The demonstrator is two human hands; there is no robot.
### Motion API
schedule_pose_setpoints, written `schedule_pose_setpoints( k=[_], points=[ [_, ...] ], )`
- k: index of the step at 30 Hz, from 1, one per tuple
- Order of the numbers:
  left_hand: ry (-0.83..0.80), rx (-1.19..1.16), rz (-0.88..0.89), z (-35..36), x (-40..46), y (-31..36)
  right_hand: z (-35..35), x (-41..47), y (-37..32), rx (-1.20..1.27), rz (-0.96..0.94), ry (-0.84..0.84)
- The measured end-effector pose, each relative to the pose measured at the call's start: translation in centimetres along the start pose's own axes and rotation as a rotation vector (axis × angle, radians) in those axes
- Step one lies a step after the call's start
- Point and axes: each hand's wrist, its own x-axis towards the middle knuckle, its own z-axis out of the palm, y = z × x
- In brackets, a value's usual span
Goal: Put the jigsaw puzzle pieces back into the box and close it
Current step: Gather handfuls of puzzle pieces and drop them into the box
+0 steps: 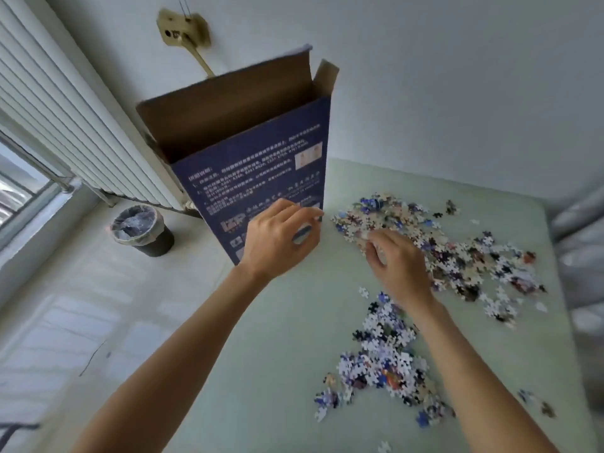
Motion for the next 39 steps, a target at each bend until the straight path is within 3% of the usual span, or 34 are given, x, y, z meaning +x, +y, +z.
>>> schedule_pose_setpoints(
  k=[2, 5, 8, 11, 15, 18, 20, 23, 28, 34, 39],
  points=[
    [-0.22, -0.106, -0.119, 3.6, -3.2, 1.9, 0.7, -5.8, 2.4, -0.039, 0.205, -0.187],
    [-0.701, -0.166, -0.323, 8.4, -7.6, 4.5, 0.8, -13.2, 4.9, -0.091, 0.522, -0.471],
    [-1.063, -0.138, -0.368, 12.6, -10.6, 6.9, 0.0, -18.8, 6.3, -0.148, 0.821, -0.626],
    [-1.2, -0.112, -0.314, 16.0, -11.6, 8.8, -1.3, -23.0, 6.9, -0.222, 1.059, -0.63],
    [-1.284, -0.043, -0.181, 18.8, -12.0, 10.1, -3.5, -27.3, 7.3, -0.339, 1.292, -0.463],
    [-1.3, -0.012, -0.07, 18.9, -13.1, 10.6, -3.4, -29.8, 6.7, -0.26, 1.426, -0.417],
    [-1.283, -0.013, -0.042, 18.3, -13.7, 10.7, -1.9, -29.9, 5.6, -0.166, 1.414, -0.416],
    [-1.26, -0.005, -0.038, 17.3, -14.5, 10.2, 1.4, -27.4, 4.3, -0.02, 1.251, -0.381],
    [-1.24, -0.014, -0.13, 16.6, -15.8, 10.4, 4.5, -22.0, 3.6, 0.12, 1.0, -0.5],
    [-1.228, -0.085, -0.233, 17.1, -15.5, 10.8, 3.7, -19.8, 6.6, -0.286, 0.664, -0.745],
    [-1.211, -0.143, -0.295, 17.0, -15.8, 11.2, 4.9, -18.4, 7.7, -0.291, 0.479, -0.964]
  ],
)
